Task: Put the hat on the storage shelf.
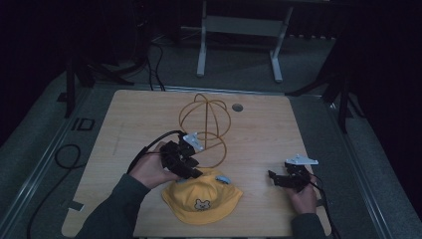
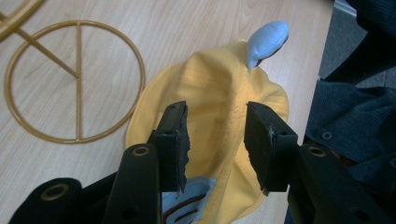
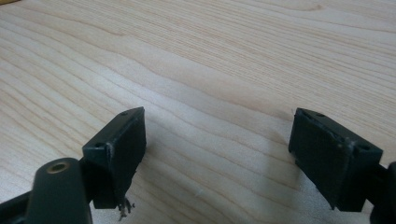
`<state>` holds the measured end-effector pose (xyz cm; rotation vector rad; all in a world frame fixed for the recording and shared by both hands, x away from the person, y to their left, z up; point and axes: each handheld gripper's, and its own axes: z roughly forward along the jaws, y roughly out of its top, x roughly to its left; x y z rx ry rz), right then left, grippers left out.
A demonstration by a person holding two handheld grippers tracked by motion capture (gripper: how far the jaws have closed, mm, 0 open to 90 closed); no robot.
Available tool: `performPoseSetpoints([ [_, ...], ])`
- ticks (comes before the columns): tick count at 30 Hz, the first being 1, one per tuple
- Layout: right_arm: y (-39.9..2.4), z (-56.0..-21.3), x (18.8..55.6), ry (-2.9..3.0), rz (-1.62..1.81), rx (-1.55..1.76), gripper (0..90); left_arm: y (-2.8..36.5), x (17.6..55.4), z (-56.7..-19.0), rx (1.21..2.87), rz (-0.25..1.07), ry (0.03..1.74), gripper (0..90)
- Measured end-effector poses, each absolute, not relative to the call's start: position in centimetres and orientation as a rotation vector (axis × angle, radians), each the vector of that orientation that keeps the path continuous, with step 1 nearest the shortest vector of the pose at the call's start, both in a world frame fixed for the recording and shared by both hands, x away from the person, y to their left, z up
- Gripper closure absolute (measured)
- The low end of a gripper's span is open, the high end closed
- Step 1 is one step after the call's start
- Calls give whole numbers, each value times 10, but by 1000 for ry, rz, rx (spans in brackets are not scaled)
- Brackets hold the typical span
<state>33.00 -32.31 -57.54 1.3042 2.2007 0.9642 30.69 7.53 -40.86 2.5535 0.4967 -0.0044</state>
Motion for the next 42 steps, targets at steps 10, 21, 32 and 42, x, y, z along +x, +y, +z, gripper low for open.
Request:
performPoseSetpoints([
  [10,-323,-575,330,2200,965,1301,189,60,305,-414,2617,-21,422,604],
  [21,-323,-575,330,2200,964,1301,189,43,307,-430,2719,-85,373,613],
  [32,-323,-575,330,2201,964,1300,189,27,305,-442,2837,-81,277,720],
  [42,-323,-575,330,2201,964,1300,189,40,305,-433,2860,-43,276,781],
])
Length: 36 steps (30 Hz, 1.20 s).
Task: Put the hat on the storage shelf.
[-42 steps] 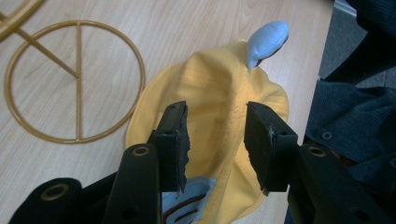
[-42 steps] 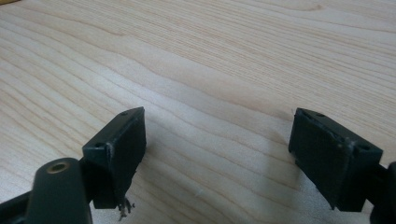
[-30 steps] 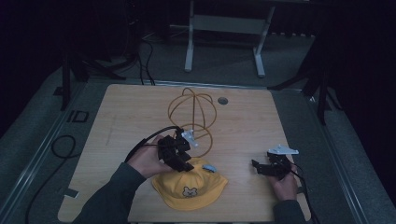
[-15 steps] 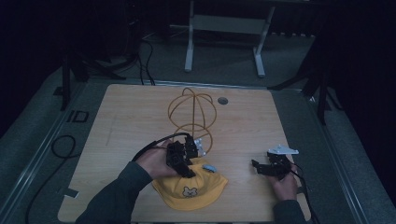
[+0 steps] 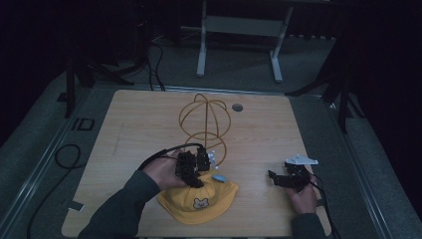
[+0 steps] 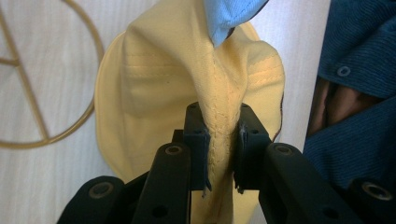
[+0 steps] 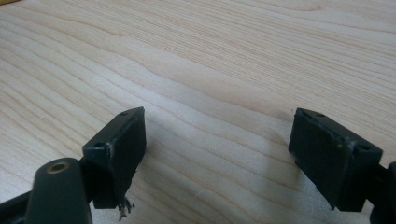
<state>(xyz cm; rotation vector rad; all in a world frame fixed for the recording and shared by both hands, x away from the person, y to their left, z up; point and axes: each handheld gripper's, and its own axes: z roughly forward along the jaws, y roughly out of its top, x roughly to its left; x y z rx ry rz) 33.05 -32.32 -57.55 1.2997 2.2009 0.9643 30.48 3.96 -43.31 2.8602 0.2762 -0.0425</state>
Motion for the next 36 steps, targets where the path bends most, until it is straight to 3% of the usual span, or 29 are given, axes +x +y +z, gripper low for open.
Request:
performPoseSetpoints([
  [36,-323,-575,330,2200,964,1302,189,130,331,-402,2756,156,629,780],
])
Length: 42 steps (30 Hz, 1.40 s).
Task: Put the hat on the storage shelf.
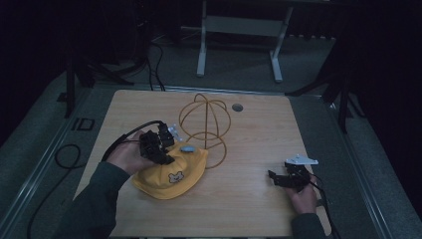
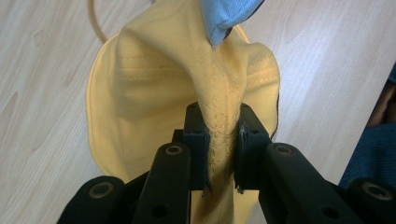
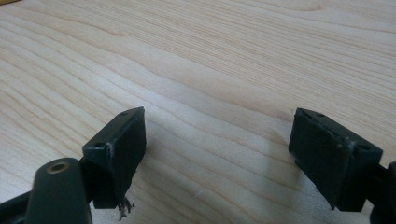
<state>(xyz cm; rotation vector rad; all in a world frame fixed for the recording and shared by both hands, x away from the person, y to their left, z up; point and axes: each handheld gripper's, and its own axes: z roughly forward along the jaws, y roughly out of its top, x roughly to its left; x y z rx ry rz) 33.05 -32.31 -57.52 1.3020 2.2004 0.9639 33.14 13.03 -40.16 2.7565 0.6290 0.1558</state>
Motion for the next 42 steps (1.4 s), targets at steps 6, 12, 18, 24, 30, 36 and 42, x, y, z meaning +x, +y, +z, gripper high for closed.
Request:
performPoseSetpoints([
  [6,-323,-575,330,2200,964,1303,189,143,333,-402,2754,164,689,781],
  [12,-323,-575,330,2200,964,1302,189,155,336,-401,2759,166,741,780],
  [18,-323,-575,330,2200,964,1302,189,167,337,-397,2775,184,787,780],
  [24,-323,-575,330,2200,964,1302,189,176,340,-396,2782,183,821,780],
  [30,-323,-575,331,2198,966,1302,189,187,345,-391,2768,191,860,780],
  [36,-323,-576,331,2198,966,1298,189,198,351,-380,2759,205,896,780],
  [42,-323,-575,330,2198,967,1302,189,211,354,-369,2759,223,925,781],
])
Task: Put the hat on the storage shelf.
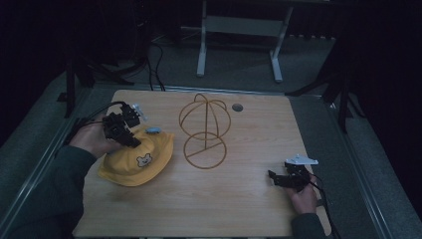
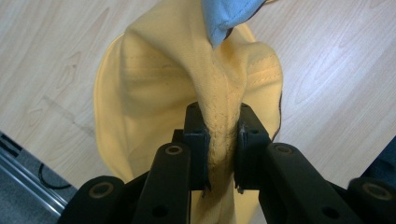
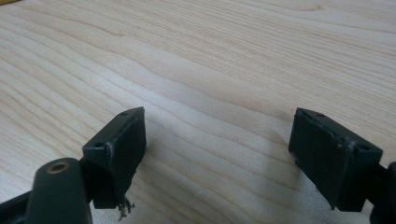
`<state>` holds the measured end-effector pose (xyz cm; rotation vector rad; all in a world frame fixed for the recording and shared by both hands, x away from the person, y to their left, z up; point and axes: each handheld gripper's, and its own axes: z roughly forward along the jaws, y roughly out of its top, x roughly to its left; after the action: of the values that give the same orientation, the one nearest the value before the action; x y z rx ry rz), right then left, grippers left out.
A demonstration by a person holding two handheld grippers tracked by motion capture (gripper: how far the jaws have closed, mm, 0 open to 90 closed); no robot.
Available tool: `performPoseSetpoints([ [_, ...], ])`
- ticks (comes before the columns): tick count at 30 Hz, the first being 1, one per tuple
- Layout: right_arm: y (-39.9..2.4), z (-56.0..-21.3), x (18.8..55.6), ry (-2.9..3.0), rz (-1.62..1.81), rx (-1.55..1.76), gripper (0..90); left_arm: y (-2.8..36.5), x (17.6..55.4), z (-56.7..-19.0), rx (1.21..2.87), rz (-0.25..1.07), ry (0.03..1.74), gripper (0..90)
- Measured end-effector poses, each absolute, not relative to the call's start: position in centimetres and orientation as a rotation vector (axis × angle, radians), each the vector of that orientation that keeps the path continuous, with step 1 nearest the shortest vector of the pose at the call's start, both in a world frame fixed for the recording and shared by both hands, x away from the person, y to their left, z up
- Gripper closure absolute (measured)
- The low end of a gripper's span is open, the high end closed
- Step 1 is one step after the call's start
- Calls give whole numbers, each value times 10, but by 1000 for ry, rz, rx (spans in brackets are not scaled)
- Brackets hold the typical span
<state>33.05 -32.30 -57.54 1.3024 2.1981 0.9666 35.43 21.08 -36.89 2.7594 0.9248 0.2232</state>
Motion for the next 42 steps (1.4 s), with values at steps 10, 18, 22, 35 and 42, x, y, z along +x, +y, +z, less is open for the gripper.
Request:
performPoseSetpoints([
  [10,-323,-575,330,2198,967,1303,189,232,361,-353,2713,279,1007,780],
  [18,-323,-575,330,2199,966,1303,189,241,367,-343,2671,299,1045,780],
  [22,-323,-575,330,2199,965,1303,189,244,371,-341,2635,299,1065,780],
  [35,-323,-575,331,2198,967,1302,189,244,375,-323,2575,343,1081,781],
  [42,-323,-575,330,2199,965,1303,189,240,375,-311,2568,367,1063,780],
])
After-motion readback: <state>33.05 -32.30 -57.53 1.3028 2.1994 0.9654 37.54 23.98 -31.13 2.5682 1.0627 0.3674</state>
